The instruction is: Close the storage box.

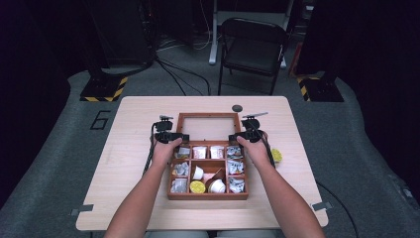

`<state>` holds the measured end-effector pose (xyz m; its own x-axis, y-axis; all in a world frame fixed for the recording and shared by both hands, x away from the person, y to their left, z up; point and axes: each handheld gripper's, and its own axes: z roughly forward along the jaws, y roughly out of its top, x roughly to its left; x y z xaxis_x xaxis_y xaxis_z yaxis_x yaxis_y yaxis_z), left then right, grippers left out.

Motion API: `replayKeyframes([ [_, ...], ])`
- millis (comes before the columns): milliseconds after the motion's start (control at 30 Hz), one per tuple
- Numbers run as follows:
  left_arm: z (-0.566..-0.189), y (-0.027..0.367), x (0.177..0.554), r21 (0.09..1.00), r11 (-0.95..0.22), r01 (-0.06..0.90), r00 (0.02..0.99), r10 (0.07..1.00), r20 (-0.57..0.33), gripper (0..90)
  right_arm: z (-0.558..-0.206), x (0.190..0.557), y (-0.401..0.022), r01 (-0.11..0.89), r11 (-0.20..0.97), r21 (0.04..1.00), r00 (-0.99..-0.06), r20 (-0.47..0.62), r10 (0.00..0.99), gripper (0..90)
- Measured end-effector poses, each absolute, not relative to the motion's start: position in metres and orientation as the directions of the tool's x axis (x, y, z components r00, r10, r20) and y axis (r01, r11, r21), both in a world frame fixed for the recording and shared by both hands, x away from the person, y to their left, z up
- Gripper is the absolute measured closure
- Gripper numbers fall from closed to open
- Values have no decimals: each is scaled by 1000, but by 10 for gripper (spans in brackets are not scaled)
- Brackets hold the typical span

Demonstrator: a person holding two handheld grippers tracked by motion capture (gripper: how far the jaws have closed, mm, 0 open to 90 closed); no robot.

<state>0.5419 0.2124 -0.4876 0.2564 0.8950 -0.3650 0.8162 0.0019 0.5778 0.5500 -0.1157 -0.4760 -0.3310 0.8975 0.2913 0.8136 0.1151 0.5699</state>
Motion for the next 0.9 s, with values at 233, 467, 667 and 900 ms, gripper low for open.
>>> replayKeyframes([
  [233,-491,213,545,562,31,826,241,883,-403,269,-479,554,-115,828,78,555,-307,332,892,278],
  [467,-492,211,546,561,28,827,246,880,-407,251,-482,556,-115,830,75,552,-306,340,889,282],
  [667,-492,211,546,558,34,829,241,879,-412,247,-485,559,-118,841,60,538,-303,376,876,269],
  [900,-495,211,548,550,41,834,245,866,-436,228,-489,561,-118,841,54,538,-310,399,863,255],
])
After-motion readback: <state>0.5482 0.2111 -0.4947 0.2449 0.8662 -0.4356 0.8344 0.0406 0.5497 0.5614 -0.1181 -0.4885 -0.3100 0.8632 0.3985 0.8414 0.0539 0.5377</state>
